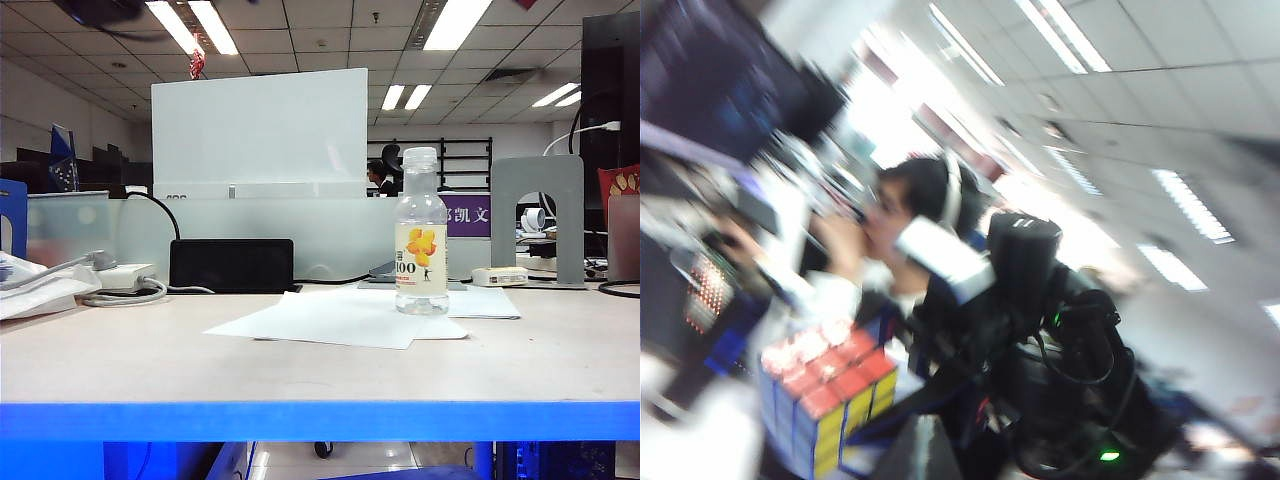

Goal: Rotate the Rubik's Cube so that the bottom side is facing up.

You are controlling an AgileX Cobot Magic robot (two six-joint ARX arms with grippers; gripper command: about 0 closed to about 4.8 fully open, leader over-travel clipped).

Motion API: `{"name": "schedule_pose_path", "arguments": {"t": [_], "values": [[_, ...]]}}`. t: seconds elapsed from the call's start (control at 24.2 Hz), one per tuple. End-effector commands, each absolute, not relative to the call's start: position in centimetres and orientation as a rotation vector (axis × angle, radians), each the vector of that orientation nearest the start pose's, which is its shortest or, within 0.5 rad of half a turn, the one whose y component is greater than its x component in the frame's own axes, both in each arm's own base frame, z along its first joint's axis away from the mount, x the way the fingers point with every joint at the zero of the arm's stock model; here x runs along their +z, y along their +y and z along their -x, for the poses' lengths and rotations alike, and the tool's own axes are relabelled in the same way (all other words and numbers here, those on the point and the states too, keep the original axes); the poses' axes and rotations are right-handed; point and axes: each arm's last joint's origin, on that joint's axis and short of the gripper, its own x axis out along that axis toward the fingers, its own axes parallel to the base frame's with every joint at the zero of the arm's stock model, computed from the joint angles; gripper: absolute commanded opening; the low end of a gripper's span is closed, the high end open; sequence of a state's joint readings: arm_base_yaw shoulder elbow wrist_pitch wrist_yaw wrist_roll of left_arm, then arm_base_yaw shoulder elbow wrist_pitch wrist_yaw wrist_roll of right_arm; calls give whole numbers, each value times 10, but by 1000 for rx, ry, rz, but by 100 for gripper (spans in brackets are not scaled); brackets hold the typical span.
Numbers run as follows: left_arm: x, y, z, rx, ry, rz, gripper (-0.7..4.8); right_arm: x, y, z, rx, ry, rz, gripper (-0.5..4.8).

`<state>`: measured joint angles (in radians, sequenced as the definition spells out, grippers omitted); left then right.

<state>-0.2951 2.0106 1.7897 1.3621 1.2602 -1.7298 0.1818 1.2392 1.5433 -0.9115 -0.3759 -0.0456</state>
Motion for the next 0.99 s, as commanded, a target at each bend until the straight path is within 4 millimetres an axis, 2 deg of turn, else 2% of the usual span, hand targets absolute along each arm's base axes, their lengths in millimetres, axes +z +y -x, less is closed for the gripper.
{"name": "schedule_pose_path", "arguments": {"t": [0.04,0.25,0.29,0.41,0.54,0.66,0.7,0.78,0.83,0.87,0.99], "values": [[447,-108,-377,-1693,67,514,-5,427,62,-234,569,599,-49,296],[482,-52,-356,-1551,-140,412,-6,406,94,-255,565,689,-13,297],[485,-47,-354,-1535,-154,402,-5,402,99,-258,557,701,-8,297],[494,-24,-350,-1448,-152,385,-5,393,118,-269,554,716,-20,297],[500,-4,-349,-1351,-149,374,-5,385,127,-278,544,733,-20,296],[501,18,-352,-1205,-108,393,-5,374,131,-285,544,779,-19,297],[501,27,-352,-1070,-90,432,-5,372,131,-286,554,789,-21,297],[496,33,-344,-758,-41,456,-6,374,132,-287,567,768,-26,297],[491,35,-334,-554,15,400,-6,375,133,-288,575,752,-31,297],[487,34,-326,-451,68,339,-6,375,133,-289,575,747,-32,296],[476,13,-308,-302,233,155,-6,369,135,-294,564,769,-26,296]]}}
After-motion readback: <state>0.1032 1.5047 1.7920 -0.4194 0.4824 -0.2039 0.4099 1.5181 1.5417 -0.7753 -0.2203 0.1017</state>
